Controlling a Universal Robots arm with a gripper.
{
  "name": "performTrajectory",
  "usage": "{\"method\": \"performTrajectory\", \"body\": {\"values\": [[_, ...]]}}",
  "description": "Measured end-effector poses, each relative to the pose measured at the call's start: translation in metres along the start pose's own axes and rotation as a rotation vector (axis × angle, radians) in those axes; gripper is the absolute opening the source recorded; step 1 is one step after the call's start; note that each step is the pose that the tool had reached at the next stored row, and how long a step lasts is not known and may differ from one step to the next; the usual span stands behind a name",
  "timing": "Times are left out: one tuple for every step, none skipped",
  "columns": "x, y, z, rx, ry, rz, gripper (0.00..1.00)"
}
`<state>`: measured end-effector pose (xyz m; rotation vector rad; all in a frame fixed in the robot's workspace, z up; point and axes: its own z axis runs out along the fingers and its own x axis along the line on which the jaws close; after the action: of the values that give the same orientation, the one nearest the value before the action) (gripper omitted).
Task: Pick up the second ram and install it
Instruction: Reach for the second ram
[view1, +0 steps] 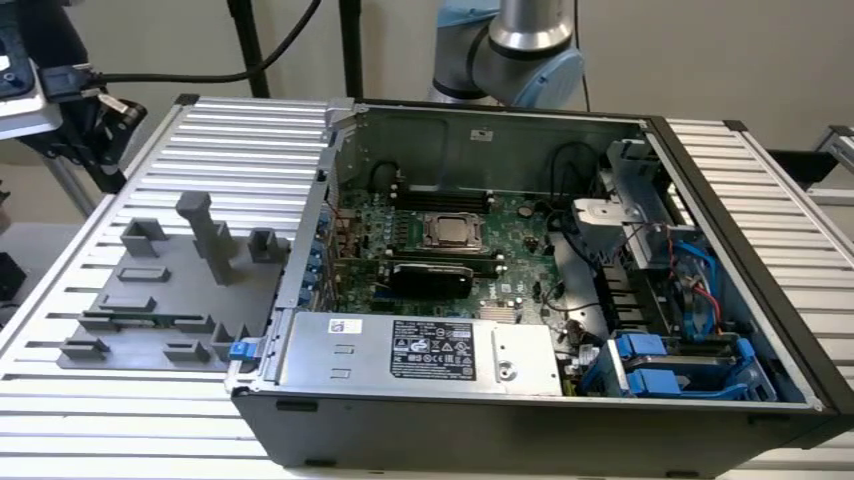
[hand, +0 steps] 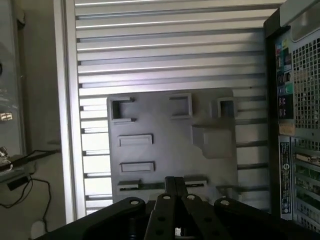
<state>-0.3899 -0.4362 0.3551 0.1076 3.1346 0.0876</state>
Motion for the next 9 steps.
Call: {"method": "performTrajectory", "body": {"values": [[0.0, -0.0028, 0.0008, 0.0001, 0.0012, 0.0, 0.0], [0.0, -0.0055, 0.0016, 0.0002, 0.0024, -0.001, 0.0], [-0.001, -0.0081, 0.0025, 0.0003, 0.0036, -0.001, 0.0], [-0.001, -0.0104, 0.0036, 0.0003, 0.0048, -0.003, 0.0], [-0.001, -0.0126, 0.0046, 0.0004, 0.0062, -0.004, 0.0], [-0.001, -0.0146, 0.0058, 0.0004, 0.0076, -0.006, 0.0], [-0.001, -0.0159, 0.0068, 0.0006, 0.0092, -0.008, 0.0], [-0.001, -0.0169, 0.0079, 0.0006, 0.011, -0.012, 0.0], [-0.001, -0.0173, 0.0089, 0.0007, 0.0124, -0.018, 0.0]]}}
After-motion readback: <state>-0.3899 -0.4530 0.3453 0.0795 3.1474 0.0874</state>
